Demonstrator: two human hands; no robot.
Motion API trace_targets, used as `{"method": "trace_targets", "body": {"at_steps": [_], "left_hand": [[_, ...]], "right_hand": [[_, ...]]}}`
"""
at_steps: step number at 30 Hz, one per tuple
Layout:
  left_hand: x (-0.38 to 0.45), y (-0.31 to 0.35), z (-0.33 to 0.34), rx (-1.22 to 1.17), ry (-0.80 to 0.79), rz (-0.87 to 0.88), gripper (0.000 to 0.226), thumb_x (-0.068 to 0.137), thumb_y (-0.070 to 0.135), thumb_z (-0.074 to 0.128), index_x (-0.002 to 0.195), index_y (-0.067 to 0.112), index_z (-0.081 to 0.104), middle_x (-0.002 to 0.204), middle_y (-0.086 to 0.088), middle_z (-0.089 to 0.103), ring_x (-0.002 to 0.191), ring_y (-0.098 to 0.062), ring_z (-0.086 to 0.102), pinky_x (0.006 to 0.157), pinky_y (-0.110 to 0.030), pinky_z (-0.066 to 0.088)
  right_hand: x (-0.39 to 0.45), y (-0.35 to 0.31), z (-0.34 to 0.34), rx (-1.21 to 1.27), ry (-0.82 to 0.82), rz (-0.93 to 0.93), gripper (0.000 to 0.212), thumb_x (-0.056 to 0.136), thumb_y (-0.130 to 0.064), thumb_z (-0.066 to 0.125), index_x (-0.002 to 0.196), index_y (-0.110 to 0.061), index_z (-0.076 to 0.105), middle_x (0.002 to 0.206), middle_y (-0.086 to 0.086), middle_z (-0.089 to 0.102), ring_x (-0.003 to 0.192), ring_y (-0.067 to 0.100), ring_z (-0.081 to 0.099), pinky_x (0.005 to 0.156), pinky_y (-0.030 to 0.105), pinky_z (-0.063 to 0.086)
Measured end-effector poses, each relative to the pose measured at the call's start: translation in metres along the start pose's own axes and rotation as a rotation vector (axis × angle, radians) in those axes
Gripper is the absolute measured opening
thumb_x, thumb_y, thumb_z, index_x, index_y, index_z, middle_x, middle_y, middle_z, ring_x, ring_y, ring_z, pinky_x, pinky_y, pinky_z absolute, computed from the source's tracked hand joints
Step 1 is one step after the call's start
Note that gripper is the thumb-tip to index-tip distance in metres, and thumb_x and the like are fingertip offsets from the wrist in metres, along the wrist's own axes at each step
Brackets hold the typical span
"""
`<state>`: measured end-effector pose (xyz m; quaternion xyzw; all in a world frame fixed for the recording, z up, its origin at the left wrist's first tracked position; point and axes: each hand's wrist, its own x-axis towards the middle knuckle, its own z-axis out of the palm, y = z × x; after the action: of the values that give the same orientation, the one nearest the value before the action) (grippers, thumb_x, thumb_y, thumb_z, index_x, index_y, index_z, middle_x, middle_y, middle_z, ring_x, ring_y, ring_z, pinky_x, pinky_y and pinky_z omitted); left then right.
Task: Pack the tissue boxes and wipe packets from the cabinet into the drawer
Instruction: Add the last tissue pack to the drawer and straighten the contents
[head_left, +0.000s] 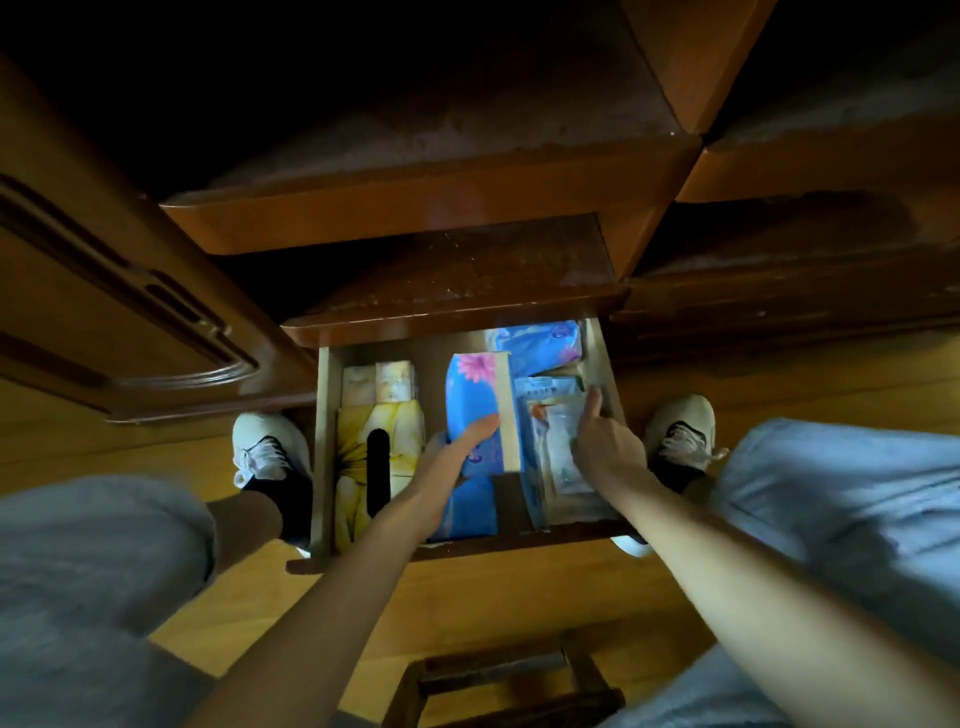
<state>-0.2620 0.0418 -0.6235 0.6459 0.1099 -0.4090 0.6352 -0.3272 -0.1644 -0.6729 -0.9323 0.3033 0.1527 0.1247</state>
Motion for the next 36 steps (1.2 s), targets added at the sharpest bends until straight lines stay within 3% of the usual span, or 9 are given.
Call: {"method": "trace_targets", "body": {"at_steps": [5, 8, 11, 14, 19, 24, 30, 33, 36], "left_hand": [[0.000, 0.019, 0.006, 0.123, -0.023, 0.052, 0.058, 0.060, 0.058, 0.086, 0.102, 0.024, 0.067, 0.088, 0.004, 0.080, 0.082, -0.015, 0.077, 0.085, -0.044, 0.060], [0.004, 0.029, 0.011, 0.152, -0.037, 0.064, 0.041, 0.075, 0.053, 0.082, 0.099, 0.025, 0.063, 0.077, 0.010, 0.079, 0.071, -0.006, 0.076, 0.069, -0.030, 0.059], [0.007, 0.032, 0.014, 0.164, -0.041, 0.057, 0.035, 0.079, 0.049, 0.079, 0.097, 0.024, 0.063, 0.074, 0.010, 0.078, 0.068, -0.006, 0.075, 0.078, -0.033, 0.060], [0.006, 0.028, 0.012, 0.149, -0.035, 0.061, 0.030, 0.083, 0.044, 0.077, 0.097, 0.022, 0.065, 0.073, 0.010, 0.078, 0.066, -0.004, 0.074, 0.064, -0.021, 0.057], [-0.001, 0.020, 0.000, 0.145, 0.016, 0.031, 0.042, 0.082, 0.043, 0.078, 0.110, 0.014, 0.066, 0.093, -0.004, 0.079, 0.079, -0.014, 0.075, 0.067, -0.025, 0.058], [-0.004, 0.018, -0.014, 0.149, 0.105, 0.045, 0.038, 0.079, 0.041, 0.082, 0.101, 0.015, 0.065, 0.072, 0.006, 0.078, 0.061, -0.006, 0.074, 0.046, -0.015, 0.050], [-0.004, 0.017, -0.025, 0.244, 0.319, 0.068, 0.086, 0.044, 0.064, 0.087, 0.112, 0.019, 0.058, 0.097, 0.002, 0.076, 0.081, -0.015, 0.077, 0.075, -0.044, 0.064], [-0.004, 0.015, -0.025, 0.336, 0.414, 0.173, 0.091, 0.043, 0.072, 0.082, 0.115, 0.023, 0.053, 0.101, 0.004, 0.071, 0.088, -0.014, 0.073, 0.072, -0.049, 0.064], [-0.003, 0.011, -0.023, 0.487, 0.505, 0.326, 0.091, 0.048, 0.078, 0.078, 0.113, 0.018, 0.057, 0.095, 0.003, 0.068, 0.083, -0.010, 0.069, 0.061, -0.035, 0.061]], "right_hand": [[0.001, -0.015, -0.003, 0.049, -0.005, 0.075, 0.070, 0.096, -0.011, 0.062, 0.153, -0.011, 0.021, 0.126, 0.017, 0.066, 0.109, 0.033, 0.069, 0.074, 0.039, 0.056], [-0.001, -0.016, -0.013, 0.052, -0.033, 0.095, 0.059, 0.095, -0.013, 0.065, 0.145, -0.011, 0.033, 0.127, 0.015, 0.064, 0.113, 0.033, 0.067, 0.080, 0.040, 0.056], [-0.007, -0.010, -0.019, -0.149, -0.007, 0.024, 0.054, 0.101, -0.020, 0.056, 0.149, -0.011, 0.034, 0.124, 0.011, 0.067, 0.109, 0.031, 0.070, 0.078, 0.039, 0.056], [-0.011, -0.005, -0.021, -0.390, 0.048, -0.090, 0.058, 0.103, -0.022, 0.053, 0.154, -0.007, 0.030, 0.118, 0.009, 0.071, 0.101, 0.027, 0.072, 0.074, 0.036, 0.056], [-0.018, -0.015, -0.011, -0.531, 0.019, -0.170, 0.047, 0.101, -0.022, 0.059, 0.143, -0.005, 0.045, 0.114, 0.006, 0.072, 0.096, 0.021, 0.074, 0.074, 0.031, 0.058], [-0.020, -0.022, -0.009, -0.349, -0.155, -0.049, 0.025, 0.093, -0.022, 0.071, 0.115, -0.012, 0.066, 0.116, 0.007, 0.072, 0.105, 0.022, 0.071, 0.081, 0.034, 0.058], [-0.013, -0.039, -0.025, -0.383, -0.074, -0.052, 0.024, 0.103, -0.024, 0.053, 0.122, -0.014, 0.064, 0.122, 0.007, 0.069, 0.108, 0.022, 0.069, 0.079, 0.031, 0.057], [-0.007, -0.061, -0.042, 0.002, -0.038, -0.156, 0.031, 0.103, -0.038, 0.053, 0.124, -0.017, 0.061, 0.123, 0.004, 0.067, 0.107, 0.022, 0.066, 0.080, 0.032, 0.051], [-0.012, -0.088, -0.058, 0.908, -0.443, -0.071, 0.063, 0.088, -0.079, 0.047, 0.132, -0.037, 0.058, 0.133, -0.002, 0.063, 0.117, 0.020, 0.063, 0.094, 0.042, 0.055]]}}
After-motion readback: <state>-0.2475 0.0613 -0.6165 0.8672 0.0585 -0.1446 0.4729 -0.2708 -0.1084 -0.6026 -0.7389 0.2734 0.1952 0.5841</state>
